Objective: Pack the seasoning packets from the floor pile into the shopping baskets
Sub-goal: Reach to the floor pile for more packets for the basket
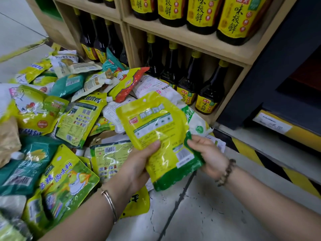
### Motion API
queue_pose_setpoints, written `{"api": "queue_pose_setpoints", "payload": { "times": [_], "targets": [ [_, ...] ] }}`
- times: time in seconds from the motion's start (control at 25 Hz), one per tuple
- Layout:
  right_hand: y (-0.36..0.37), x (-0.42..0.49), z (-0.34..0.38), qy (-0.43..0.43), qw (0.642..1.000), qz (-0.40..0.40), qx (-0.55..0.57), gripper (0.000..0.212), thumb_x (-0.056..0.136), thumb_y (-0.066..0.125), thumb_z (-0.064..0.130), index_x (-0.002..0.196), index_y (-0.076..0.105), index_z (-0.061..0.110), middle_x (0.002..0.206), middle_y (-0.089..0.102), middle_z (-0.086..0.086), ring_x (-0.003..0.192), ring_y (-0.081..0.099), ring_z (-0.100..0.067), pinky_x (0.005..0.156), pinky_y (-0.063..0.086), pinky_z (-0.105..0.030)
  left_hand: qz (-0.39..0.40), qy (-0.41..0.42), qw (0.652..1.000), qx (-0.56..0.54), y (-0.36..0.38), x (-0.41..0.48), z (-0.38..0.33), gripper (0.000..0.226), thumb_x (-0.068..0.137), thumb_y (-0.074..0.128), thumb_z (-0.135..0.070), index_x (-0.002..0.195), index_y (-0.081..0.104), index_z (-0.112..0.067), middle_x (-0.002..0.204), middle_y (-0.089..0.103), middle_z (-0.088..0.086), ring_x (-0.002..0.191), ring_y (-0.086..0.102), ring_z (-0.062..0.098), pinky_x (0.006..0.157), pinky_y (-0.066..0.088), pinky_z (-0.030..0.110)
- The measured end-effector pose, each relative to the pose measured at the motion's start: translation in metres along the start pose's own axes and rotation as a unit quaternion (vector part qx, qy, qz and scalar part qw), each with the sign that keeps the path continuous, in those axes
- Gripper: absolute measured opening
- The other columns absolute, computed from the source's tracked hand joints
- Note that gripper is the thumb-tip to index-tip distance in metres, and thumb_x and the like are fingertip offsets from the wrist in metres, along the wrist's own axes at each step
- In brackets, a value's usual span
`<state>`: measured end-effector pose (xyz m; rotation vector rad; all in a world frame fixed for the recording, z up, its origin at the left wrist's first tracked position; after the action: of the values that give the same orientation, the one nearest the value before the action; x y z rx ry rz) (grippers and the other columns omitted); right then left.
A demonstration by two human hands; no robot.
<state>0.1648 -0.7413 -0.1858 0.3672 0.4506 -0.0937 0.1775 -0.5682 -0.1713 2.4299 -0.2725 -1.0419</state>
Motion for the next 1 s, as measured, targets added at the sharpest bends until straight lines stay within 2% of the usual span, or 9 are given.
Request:
{"api": "queue_pose_setpoints", "payload": {
  "times": [0.08,0.16,0.28,0.4,0.52,0.64,0.72,0.84,1.0],
  "targets": [
    [-0.002,0.006,-0.009,-0.024,0.993,-0.035,-0.11,0.027,0.083,0.06,0.008,0.095,0.058,-0.016,0.078,0.062,-0.022,0.073,0.056,-0.023,0.072,0.045,-0.033,-0.039,-0.002,0.999,0.0,-0.007,-0.001,0.002,0.046,0.061,0.072,-0.019,0.105,0.067,-0.006,0.093,0.073,0.016,0.077,0.072,0.028,0.055,0.057,0.037],
    [-0.014,0.018,0.003,-0.091,0.954,-0.125,-0.258,0.018,0.089,0.057,0.009,0.094,0.064,-0.007,0.074,0.063,-0.015,0.073,0.058,-0.02,0.071,0.045,-0.032,-0.072,0.016,0.997,0.022,-0.016,0.0,-0.001,0.045,0.061,0.072,-0.018,0.104,0.067,-0.006,0.09,0.074,0.016,0.074,0.072,0.03,0.053,0.057,0.039],
    [-0.023,0.044,0.024,-0.132,0.791,-0.198,-0.563,0.042,0.089,0.056,0.025,0.128,0.05,0.012,0.117,0.06,-0.003,0.11,0.056,-0.024,0.087,0.046,-0.037,-0.091,0.029,0.995,0.034,-0.023,0.001,-0.003,0.045,0.06,0.073,-0.018,0.104,0.068,-0.007,0.089,0.074,0.016,0.073,0.072,0.031,0.052,0.057,0.039],
    [-0.018,0.084,0.007,-0.029,0.645,-0.145,-0.75,0.071,0.091,0.051,0.03,0.147,0.011,0.011,0.154,0.016,-0.012,0.142,0.016,-0.027,0.109,0.025,-0.049,-0.09,0.028,0.995,0.03,-0.022,0.006,0.001,0.043,0.061,0.073,-0.018,0.103,0.067,-0.011,0.089,0.074,0.015,0.074,0.072,0.031,0.051,0.056,0.038],
    [-0.031,0.109,-0.002,0.029,0.619,-0.182,-0.763,0.072,0.093,0.045,0.017,0.148,-0.001,0.011,0.156,-0.003,-0.014,0.143,0.0,-0.031,0.111,0.018,-0.056,-0.087,0.014,0.996,0.034,-0.024,0.015,0.006,0.042,0.061,0.073,-0.018,0.102,0.068,-0.009,0.089,0.074,0.016,0.075,0.072,0.032,0.052,0.056,0.038],
    [-0.045,0.114,0.003,-0.029,0.586,-0.197,-0.786,0.063,0.09,0.042,0.004,0.147,0.014,0.007,0.148,0.024,-0.019,0.133,0.031,-0.035,0.098,0.041,-0.047,-0.094,-0.001,0.994,0.059,-0.032,0.024,0.01,0.055,0.058,0.076,-0.023,0.11,0.065,-0.007,0.092,0.073,0.016,0.078,0.072,0.033,0.059,0.057,0.042],
    [-0.053,0.108,0.013,-0.083,0.6,-0.213,-0.766,0.055,0.089,0.042,0.001,0.142,0.033,0.011,0.134,0.046,-0.016,0.114,0.051,-0.035,0.079,0.048,-0.041,-0.1,0.003,0.991,0.09,-0.037,0.031,0.011,0.059,0.057,0.077,-0.026,0.112,0.064,-0.007,0.092,0.073,0.016,0.079,0.072,0.034,0.061,0.057,0.042],
    [-0.066,0.07,0.031,-0.155,0.687,-0.296,-0.645,0.046,0.085,0.048,0.003,0.129,0.053,0.017,0.099,0.064,-0.023,0.085,0.06,-0.042,0.064,0.048,-0.042,-0.117,0.03,0.988,0.095,-0.038,0.027,0.009,0.04,0.061,0.073,-0.021,0.1,0.07,-0.012,0.087,0.075,0.011,0.074,0.072,0.028,0.052,0.056,0.036],
    [-0.054,-0.014,0.046,-0.154,0.848,-0.26,-0.436,0.058,0.082,0.054,-0.003,0.132,0.046,0.025,0.11,0.063,-0.012,0.098,0.059,-0.031,0.077,0.049,-0.037,-0.16,0.001,0.981,0.106,-0.027,-0.018,0.001,0.023,0.079,0.068,-0.017,0.101,0.067,-0.011,0.086,0.075,0.01,0.073,0.073,0.026,0.051,0.056,0.036]
  ]
}}
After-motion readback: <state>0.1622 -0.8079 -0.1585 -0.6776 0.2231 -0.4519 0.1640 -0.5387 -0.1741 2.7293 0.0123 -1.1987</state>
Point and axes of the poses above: each hand's wrist, its own x-axis towards the middle knuckle, its own y-axis out of the palm, z = x × y, the point moved 5 cm from there along x, towards the middle knuckle
